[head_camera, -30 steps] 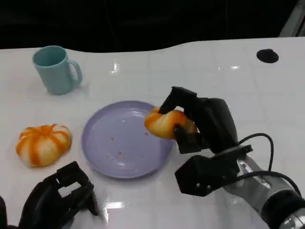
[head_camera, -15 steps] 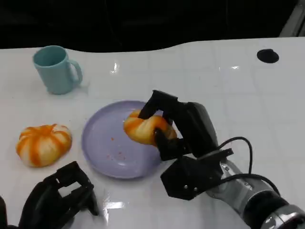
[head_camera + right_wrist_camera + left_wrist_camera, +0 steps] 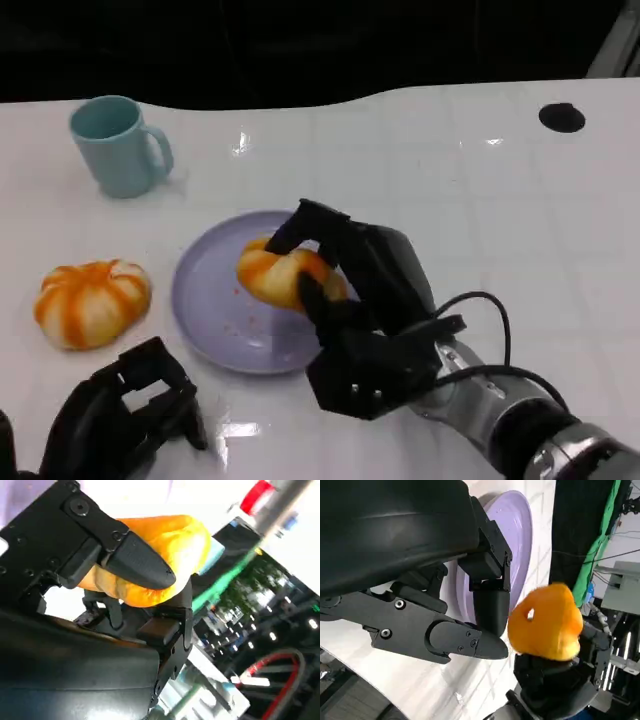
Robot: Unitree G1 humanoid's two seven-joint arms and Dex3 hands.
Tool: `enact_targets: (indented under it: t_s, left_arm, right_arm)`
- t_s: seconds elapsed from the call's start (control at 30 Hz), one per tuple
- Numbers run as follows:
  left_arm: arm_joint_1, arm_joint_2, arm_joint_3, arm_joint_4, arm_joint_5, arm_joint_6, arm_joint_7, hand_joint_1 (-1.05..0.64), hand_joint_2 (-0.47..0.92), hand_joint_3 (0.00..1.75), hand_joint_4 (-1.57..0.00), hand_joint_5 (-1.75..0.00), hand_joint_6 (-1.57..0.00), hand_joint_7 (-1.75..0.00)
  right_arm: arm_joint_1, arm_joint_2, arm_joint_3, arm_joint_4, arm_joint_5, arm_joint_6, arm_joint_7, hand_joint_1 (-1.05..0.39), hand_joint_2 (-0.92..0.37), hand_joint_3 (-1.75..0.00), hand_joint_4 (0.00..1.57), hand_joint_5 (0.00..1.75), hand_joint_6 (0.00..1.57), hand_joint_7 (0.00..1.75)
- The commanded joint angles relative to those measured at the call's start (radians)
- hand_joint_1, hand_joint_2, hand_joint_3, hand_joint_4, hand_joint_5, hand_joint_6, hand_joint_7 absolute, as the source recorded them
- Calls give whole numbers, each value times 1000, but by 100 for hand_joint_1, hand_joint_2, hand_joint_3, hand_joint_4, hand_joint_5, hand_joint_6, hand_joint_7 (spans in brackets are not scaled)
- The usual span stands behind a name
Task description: Grasp the bread from the table and place it into the plate.
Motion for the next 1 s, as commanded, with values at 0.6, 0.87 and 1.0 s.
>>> enact_targets:
  t_s: [0.6, 0.87, 1.0]
  left_arm:
    - [19, 13, 5, 27, 7, 9, 6, -51, 92, 16, -79, -166, -73, -137]
    - [16, 11, 6, 28, 2, 11, 5, -50, 92, 16, -80, -165, -74, -135]
    - [11, 8, 5, 35, 4, 5, 5, -51, 92, 17, -80, -165, -74, -135]
  right_arm:
    - [3, -81, 83, -89, -28, 128, 318, -79, -92, -27, 0, 0, 8, 0]
    - [48, -129, 84, -157, -25, 60, 291, -77, -92, -29, 4, 2, 8, 0]
    - [76, -164, 73, -196, -7, 20, 314, -78, -92, -30, 2, 2, 7, 0]
